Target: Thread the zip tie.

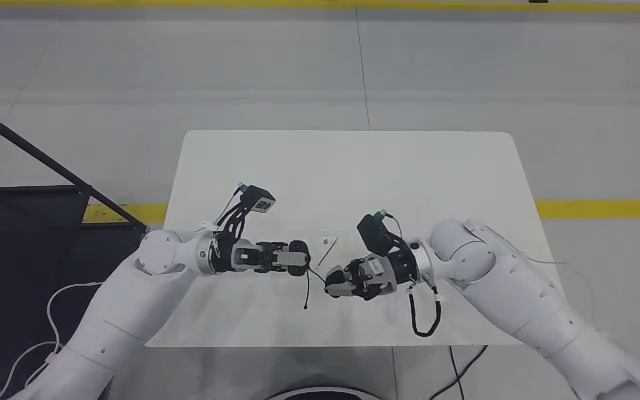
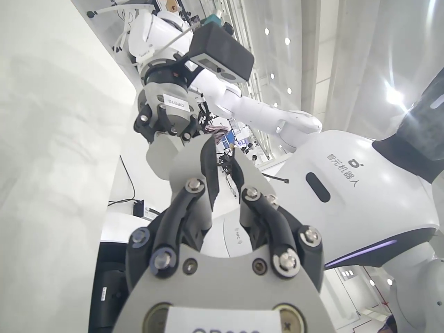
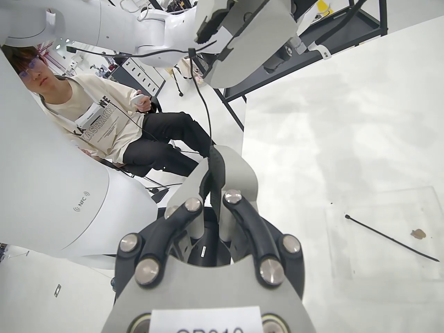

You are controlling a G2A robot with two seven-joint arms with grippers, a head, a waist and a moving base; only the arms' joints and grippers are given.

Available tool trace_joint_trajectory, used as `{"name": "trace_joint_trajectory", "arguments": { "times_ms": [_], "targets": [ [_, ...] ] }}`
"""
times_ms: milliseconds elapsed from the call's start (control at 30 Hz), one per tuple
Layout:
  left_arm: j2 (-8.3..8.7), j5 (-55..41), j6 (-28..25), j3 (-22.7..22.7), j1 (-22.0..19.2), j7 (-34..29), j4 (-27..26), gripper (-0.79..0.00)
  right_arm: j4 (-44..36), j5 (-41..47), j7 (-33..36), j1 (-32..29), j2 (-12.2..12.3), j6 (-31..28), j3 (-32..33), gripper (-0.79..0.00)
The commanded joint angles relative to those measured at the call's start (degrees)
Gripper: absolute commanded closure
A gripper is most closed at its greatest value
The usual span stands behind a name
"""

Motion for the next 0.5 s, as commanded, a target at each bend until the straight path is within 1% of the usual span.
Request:
{"name": "trace_joint_trajectory", "arguments": {
  "times_ms": [0,100,367,467],
  "targets": [
    [-0.1,-0.02,0.13,-0.06,0.0,-0.13,0.01,-0.142,-0.06,0.04,0.0,0.03,0.05,0.0,-0.08,0.0],
    [-0.22,-0.02,0.34,-0.18,0.01,-0.34,-0.01,-0.114,-0.09,0.11,0.0,0.09,0.11,0.0,-0.13,0.0],
    [-0.52,0.12,0.64,-0.63,0.2,-0.63,-0.07,-0.126,-0.04,0.14,0.0,0.42,0.25,0.0,-0.71,0.0],
    [-0.62,0.28,0.8,-0.78,0.23,-0.8,-0.08,-0.052,-0.03,0.2,0.0,0.59,0.28,0.0,-1.02,0.0]
  ]
}}
